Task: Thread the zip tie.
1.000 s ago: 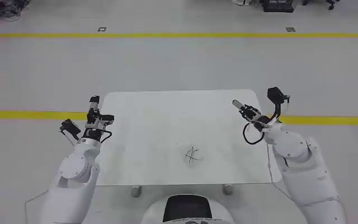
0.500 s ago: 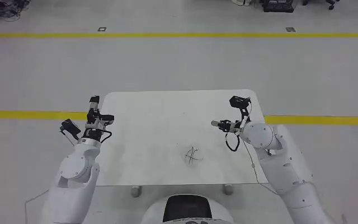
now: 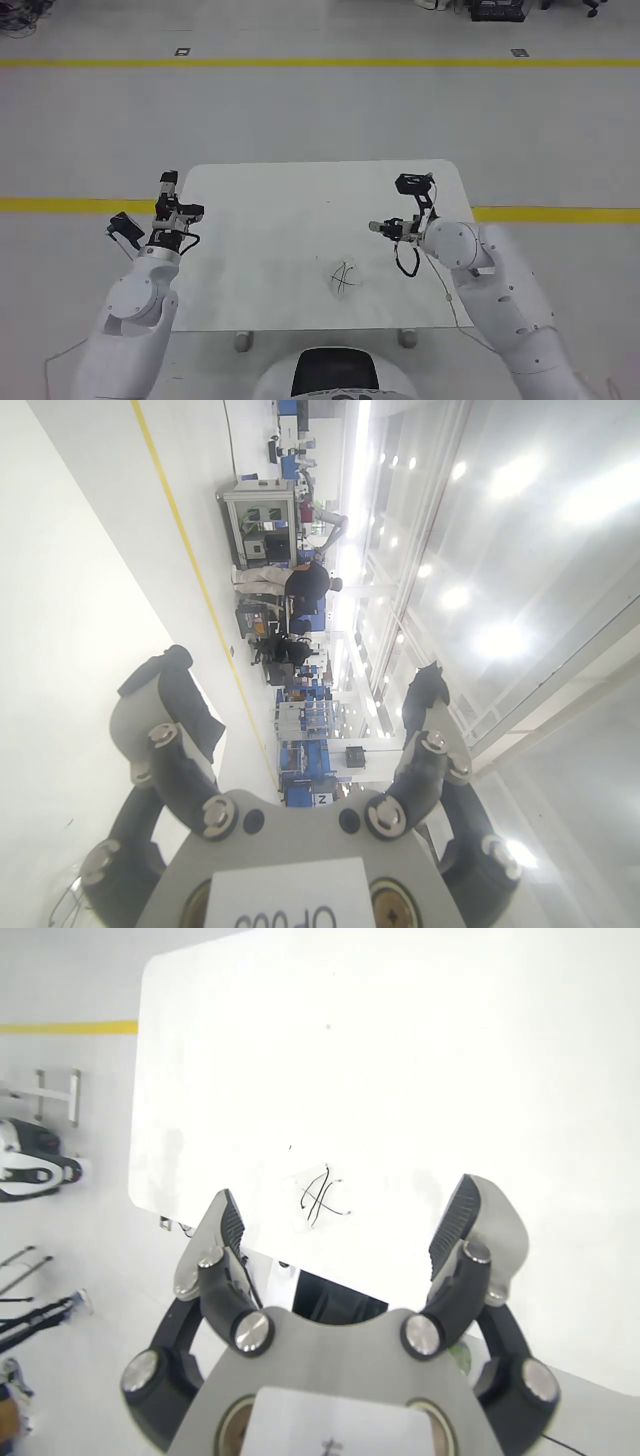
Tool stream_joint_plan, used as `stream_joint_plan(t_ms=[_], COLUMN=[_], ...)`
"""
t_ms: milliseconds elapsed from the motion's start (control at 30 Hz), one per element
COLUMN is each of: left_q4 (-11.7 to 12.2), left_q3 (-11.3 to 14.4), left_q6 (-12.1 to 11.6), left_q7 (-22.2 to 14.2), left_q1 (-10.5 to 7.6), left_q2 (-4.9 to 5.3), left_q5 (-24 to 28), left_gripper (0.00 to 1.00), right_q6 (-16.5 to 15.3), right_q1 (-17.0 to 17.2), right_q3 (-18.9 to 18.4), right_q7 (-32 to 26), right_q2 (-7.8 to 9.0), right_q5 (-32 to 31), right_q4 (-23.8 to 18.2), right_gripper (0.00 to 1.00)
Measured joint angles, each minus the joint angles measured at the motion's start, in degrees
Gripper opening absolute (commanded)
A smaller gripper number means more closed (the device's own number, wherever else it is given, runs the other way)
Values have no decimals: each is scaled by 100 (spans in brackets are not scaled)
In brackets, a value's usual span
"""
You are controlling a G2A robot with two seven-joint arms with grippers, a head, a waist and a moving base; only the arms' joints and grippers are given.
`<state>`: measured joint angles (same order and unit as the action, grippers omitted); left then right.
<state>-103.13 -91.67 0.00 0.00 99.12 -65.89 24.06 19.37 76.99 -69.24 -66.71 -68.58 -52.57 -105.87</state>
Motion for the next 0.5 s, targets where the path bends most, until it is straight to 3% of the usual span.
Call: stream_joint_plan(t_ms=[233, 433, 500], left_q4=[0, 0, 0], left_q3=[0, 0, 0], left_q6=[0, 0, 0], left_q7=[0, 0, 0], left_q1=[0, 0, 0], left_q2=[0, 0, 0], left_q5=[0, 0, 0], left_gripper=[100, 100, 100], right_q6=[11, 11, 11], right_q1=[-342, -336, -325], right_q3=[632, 834, 823], right_q7=[-1208, -1293, -1293], right_q2=[-226, -585, -598], right_q5=[-1205, -1593, -1604], right_q4=[-74, 237, 240], right_gripper=[100, 100, 100])
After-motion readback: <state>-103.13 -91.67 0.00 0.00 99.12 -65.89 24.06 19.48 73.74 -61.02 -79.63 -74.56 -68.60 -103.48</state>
